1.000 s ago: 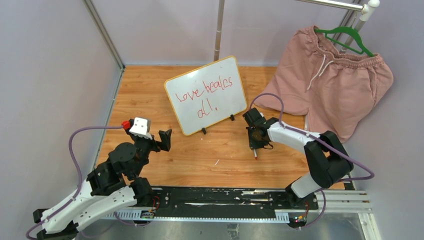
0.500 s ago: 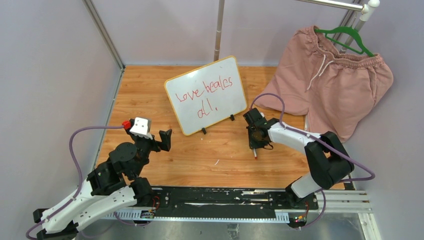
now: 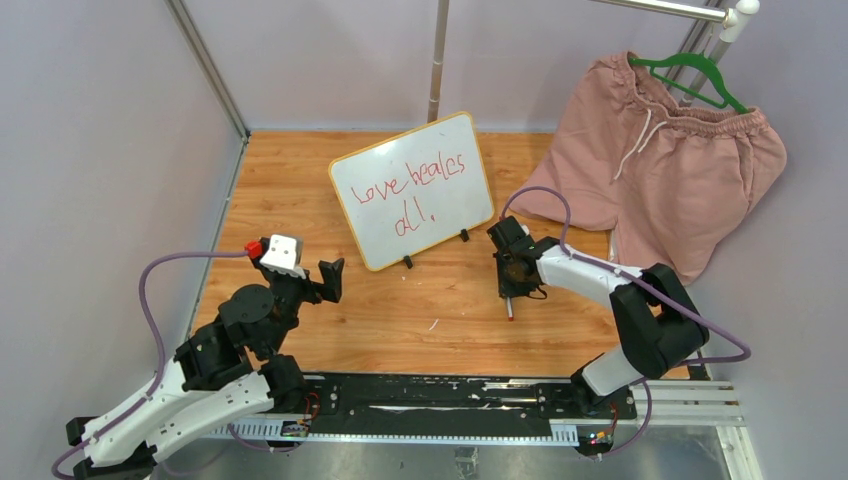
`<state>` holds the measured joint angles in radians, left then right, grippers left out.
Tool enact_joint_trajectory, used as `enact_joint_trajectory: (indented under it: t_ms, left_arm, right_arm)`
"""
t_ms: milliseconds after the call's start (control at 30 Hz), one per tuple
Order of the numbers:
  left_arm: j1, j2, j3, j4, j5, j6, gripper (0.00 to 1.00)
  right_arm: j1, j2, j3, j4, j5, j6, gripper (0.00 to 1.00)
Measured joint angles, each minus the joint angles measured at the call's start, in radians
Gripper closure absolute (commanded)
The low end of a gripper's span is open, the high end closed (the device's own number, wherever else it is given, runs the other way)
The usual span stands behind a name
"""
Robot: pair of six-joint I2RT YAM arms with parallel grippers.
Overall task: Write a sentence on the whiteboard
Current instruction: Place the whiteboard marker at the center of the board.
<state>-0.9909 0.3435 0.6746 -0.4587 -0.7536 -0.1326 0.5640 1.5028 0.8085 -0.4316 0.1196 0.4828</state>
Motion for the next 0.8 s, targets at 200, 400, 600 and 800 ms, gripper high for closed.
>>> enact_joint_trajectory:
  t_ms: [200, 400, 600, 800]
  left_arm:
    - [0.000, 0.006, 0.000, 0.000, 0.000, 0.002, 0.01]
    - [0.000, 0.018, 0.000, 0.000, 0.001, 0.002, 0.01]
    - [0.000, 0.019, 0.000, -0.001, 0.001, 0.002, 0.01]
    - [0.000, 0.023, 0.000, -0.003, 0.000, 0.002, 0.01]
  right_arm:
    - [-0.001, -0.003, -0.005, 0.007, 0.000, -0.002, 0.74]
    - [-0.002, -0.026, -0.025, 0.024, 0.004, -0.008, 0.66]
    - [-0.010, -0.098, -0.073, 0.019, 0.015, -0.029, 0.60]
    - [-0.021, -0.114, -0.082, 0.027, 0.015, -0.038, 0.59]
